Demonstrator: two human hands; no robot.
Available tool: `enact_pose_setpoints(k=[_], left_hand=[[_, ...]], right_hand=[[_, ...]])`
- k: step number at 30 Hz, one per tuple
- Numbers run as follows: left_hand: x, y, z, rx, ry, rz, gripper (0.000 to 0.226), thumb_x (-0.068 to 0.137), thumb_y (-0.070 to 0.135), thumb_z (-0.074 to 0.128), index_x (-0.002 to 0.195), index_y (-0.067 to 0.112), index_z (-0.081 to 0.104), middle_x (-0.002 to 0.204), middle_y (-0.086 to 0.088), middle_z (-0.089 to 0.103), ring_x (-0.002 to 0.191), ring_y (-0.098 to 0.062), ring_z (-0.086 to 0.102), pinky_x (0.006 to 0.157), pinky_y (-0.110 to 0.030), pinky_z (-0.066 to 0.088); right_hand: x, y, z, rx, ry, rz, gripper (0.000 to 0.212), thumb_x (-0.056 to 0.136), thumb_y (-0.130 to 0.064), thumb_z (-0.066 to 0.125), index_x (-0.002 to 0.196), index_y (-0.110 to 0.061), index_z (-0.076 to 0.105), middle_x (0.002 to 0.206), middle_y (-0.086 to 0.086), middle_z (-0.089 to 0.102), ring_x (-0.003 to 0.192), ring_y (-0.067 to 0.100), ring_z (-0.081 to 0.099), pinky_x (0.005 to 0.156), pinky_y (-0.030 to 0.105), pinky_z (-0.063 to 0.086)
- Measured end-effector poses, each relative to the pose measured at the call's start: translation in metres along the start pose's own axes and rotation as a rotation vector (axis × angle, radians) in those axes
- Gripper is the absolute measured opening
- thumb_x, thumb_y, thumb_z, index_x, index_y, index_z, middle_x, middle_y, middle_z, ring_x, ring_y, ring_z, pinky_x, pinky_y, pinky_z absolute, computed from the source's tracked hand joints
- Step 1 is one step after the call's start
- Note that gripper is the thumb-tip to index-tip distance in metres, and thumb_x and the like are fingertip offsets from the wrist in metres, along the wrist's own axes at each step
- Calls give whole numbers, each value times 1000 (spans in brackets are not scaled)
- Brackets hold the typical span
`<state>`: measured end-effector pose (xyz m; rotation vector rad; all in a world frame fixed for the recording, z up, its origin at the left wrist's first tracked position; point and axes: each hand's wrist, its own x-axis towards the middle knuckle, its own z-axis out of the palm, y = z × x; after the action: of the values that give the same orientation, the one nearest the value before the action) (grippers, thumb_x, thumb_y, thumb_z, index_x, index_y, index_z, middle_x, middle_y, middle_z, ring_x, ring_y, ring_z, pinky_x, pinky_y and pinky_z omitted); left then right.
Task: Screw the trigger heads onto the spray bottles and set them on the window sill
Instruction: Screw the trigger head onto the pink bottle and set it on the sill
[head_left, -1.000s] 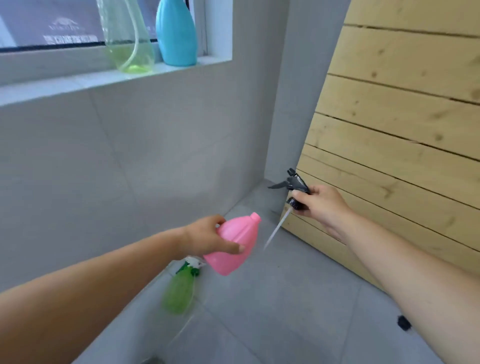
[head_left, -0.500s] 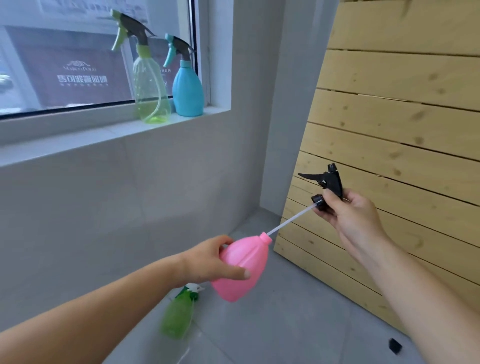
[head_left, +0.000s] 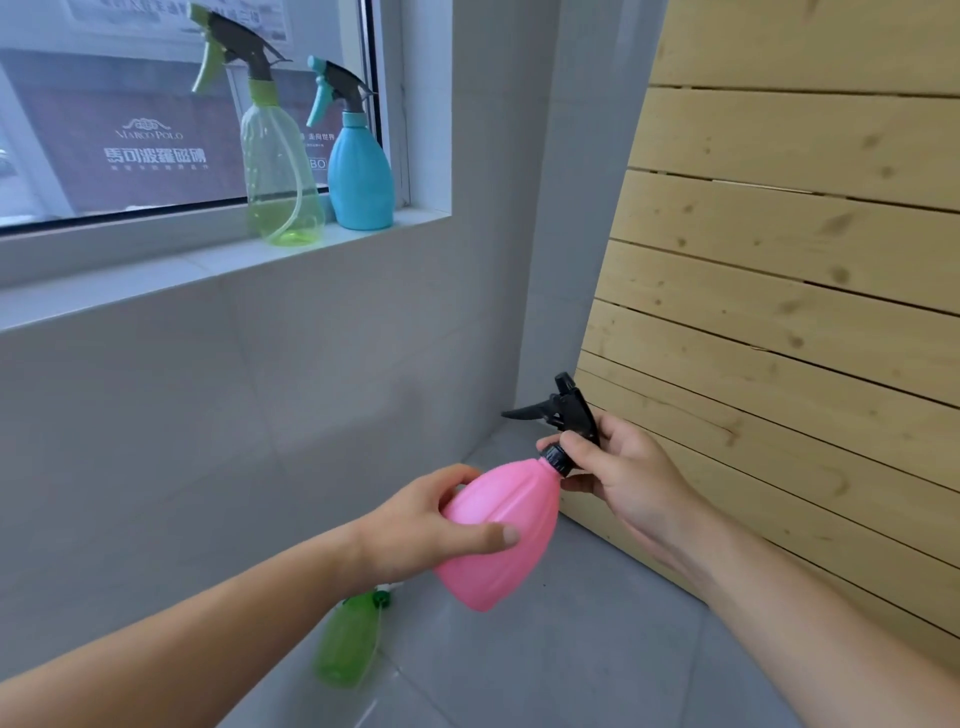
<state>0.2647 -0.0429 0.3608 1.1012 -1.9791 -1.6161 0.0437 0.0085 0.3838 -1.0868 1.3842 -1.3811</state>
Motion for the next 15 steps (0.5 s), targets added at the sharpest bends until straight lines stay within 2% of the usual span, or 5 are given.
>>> enact_pose_setpoints(k=[3,6,8,12,15], left_hand=[[-2,1,-1,-17,1,20,63,66,47,85,123,27,66,112,0,73,94,-11,73,69,-18,56],[-5,2,-4,-51,6,18,65,62,52,83,120,28,68,111,0,75,97,-16,75,70,-21,57],[-5,4,-5,-65,-8,5,65,63,52,82,122,27,68,110,1,77,95,-14,75,70,-22,57],[-4,9,1,-47,-34,-22,53,69,42,84,118,28,70,105,4,79,90,-8,77,70,-21,58],[-2,12,6,-34,-22,-55,55,67,43,84,116,26,69,108,1,79,89,-10,77,69,-22,60]], right_hand=[[1,-2,-2,-23,-92,15,22,95,-11,58,115,-2,58,103,10,74,93,23,66,91,52,51],[1,-4,-7,16,-196,18,39,80,-13,67,117,-6,57,106,9,73,94,21,65,85,42,49],[1,-5,-8,2,-225,10,41,77,-14,68,117,-9,58,106,7,74,93,20,66,83,38,49],[3,-1,-7,-46,-165,24,35,77,-16,71,110,-10,62,97,8,72,86,21,66,84,45,51],[3,3,-5,36,-110,66,20,87,-5,69,106,-5,64,94,11,70,84,23,66,90,50,53]])
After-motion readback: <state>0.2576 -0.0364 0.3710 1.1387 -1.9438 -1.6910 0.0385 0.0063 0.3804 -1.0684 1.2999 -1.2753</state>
